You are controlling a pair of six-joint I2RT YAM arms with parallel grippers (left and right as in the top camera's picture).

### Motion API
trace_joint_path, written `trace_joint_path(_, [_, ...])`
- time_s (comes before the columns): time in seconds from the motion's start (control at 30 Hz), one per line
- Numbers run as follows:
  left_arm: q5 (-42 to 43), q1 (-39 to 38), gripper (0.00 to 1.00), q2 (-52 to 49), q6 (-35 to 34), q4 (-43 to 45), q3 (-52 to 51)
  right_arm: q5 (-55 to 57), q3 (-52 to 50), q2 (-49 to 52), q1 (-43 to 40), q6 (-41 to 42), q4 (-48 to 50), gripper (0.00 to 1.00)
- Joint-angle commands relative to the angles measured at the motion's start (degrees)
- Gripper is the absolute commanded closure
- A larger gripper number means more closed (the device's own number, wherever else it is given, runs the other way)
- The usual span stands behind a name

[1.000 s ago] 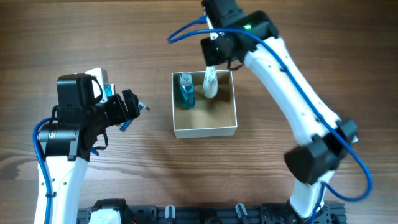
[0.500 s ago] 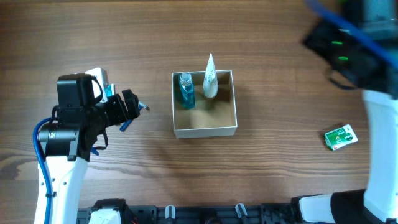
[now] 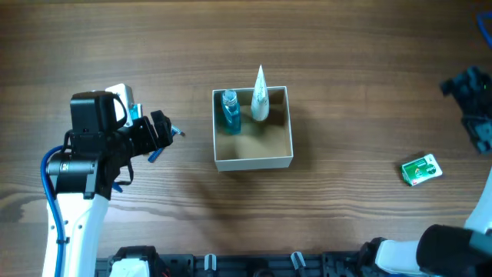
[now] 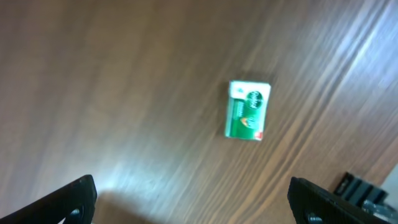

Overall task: Pack container
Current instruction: 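Move the right gripper to the green Dettol soap and grasp it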

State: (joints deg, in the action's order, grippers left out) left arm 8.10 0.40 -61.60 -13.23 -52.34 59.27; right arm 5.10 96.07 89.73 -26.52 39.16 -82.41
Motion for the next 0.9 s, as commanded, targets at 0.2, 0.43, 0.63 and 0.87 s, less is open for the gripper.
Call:
trace_joint_path(0.2, [1.92,-0.31,0.00,-0.07,-0.74,0.15,1.16,-1.77,-23.54,0.04,-6.84,-4.72,14.86,0.00])
trace_joint_path(0.43, [1.90,-0.31,0.00,-0.07,-0.74,0.17,1.16,-1.77,-35.32,0.04,-6.88,-9.03,24.59,0.00])
trace_joint_path(0.63, [1.90,-0.31,0.00,-0.07,-0.72,0.17,1.16,-1.79,-42.40,0.04,-6.88,-10.67,33.24,0.00])
trace_joint_path(0.87, [1.92,-0.31,0.00,-0.07,-0.74,0.11,1.16,-2.01,-48.78,0.04,-6.88,-10.75,43.65,0.00])
